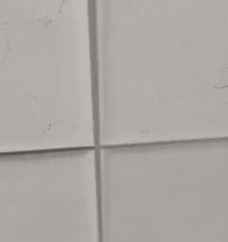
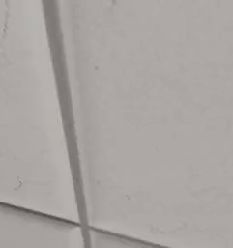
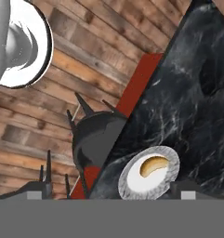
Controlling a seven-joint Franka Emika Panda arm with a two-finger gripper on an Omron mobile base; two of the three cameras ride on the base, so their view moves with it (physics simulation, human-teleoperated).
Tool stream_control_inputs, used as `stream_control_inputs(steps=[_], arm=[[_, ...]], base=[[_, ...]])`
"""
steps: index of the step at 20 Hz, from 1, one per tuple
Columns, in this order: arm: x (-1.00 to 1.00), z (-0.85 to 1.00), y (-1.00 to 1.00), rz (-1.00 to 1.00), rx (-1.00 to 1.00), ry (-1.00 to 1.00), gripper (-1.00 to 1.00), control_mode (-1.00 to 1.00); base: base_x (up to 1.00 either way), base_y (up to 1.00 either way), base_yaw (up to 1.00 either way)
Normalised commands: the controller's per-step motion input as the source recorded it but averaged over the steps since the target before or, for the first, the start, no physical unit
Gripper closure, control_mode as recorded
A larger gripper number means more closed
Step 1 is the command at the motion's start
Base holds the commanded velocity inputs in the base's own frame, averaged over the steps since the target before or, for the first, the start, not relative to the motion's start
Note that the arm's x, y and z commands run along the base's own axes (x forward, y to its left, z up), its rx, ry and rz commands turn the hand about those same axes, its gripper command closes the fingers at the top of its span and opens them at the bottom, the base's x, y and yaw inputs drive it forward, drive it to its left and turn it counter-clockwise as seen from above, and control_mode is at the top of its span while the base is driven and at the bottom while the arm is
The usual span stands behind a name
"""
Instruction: Move the hot dog bun to the plate on the dining table and place the condiment next to that plate. Then navigate to the fridge and take the sausage and place it on the plate as well.
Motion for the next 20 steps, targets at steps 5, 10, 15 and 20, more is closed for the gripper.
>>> stream_control_inputs(steps=[5, 10, 15, 20], arm=[[0.0, 0.0, 0.0, 0.0, 0.0, 0.0, -1.0, 1.0], [0.0, 0.0, 0.0, 0.0, 0.0, 0.0, -1.0, 1.0], [0.0, 0.0, 0.0, 0.0, 0.0, 0.0, -1.0, 1.0], [0.0, 0.0, 0.0, 0.0, 0.0, 0.0, -1.0, 1.0]], base=[[-0.57, 0.45, 0.61], [0.0, 0.65, 0.73], [0.26, 0.66, 0.62], [0.97, 0.6, 0.34]])
